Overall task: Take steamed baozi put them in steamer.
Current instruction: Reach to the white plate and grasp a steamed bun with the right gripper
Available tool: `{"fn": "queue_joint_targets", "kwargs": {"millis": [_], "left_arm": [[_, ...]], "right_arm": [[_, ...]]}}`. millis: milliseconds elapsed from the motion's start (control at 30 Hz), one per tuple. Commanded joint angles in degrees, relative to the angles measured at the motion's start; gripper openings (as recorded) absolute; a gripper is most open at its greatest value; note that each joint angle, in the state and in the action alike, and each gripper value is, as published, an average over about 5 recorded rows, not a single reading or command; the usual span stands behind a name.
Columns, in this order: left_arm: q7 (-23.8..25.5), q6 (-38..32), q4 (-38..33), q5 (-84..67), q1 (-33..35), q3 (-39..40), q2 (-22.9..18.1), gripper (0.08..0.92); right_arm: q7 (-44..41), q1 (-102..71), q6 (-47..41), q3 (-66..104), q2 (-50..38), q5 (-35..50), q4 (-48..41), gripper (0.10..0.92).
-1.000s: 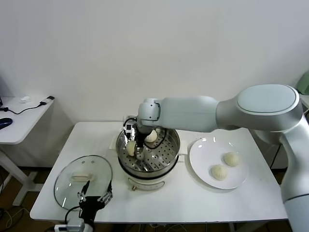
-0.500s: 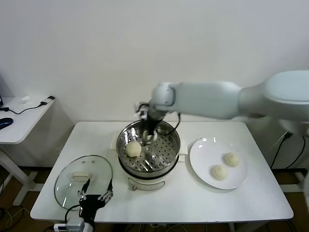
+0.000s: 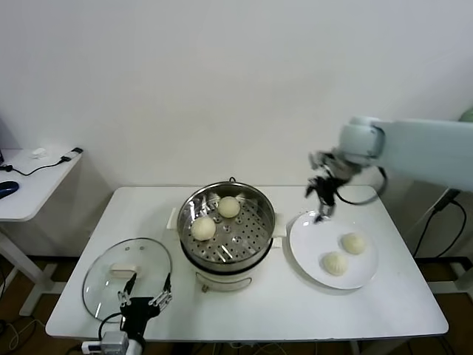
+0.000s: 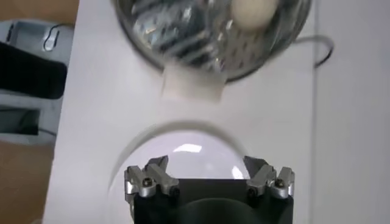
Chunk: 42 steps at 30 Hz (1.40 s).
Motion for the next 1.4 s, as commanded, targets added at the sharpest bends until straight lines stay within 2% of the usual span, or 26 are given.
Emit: {"fn": "queue_joint_targets", "kwargs": {"millis": [33, 467, 967, 1067, 1233, 1400], "left_arm": [[0.0, 0.0, 0.0, 0.3, 0.3, -0.1, -0.8, 0.823], [0.0, -0.1, -0.2, 0.7, 1.2, -0.3, -1.5, 0.823], [0.1, -0.1, -0.9, 0.9, 1.6, 0.5, -0.5, 0.823], [0.1, 0.0, -1.0, 0.9, 1.6, 0.5, -0.4, 0.823], [0.1, 0.0, -1.0, 0.9, 1.6, 0.6, -0.6, 0.823], [0.1, 0.2, -1.4, 1.1, 1.7, 0.6, -0.7, 0.823]], "right_arm": [[0.6, -18.2, -0.6, 8.8, -10.5, -12.3, -1.0, 0.823], [3.1, -26.7, -3.2, 15.2, -7.8, -13.8, -5.3, 0.823], [6.4, -30.2, -5.7, 19.5, -4.0, -14.4, -7.9, 0.822], [6.1, -29.8, -5.6, 19.4, -3.9, -14.1, -7.8, 0.798], [4.8, -28.4, -5.0, 18.9, -4.2, -13.6, -7.0, 0.695], [2.0, -21.1, -2.7, 14.7, -5.0, -12.9, -5.8, 0.643]]}}
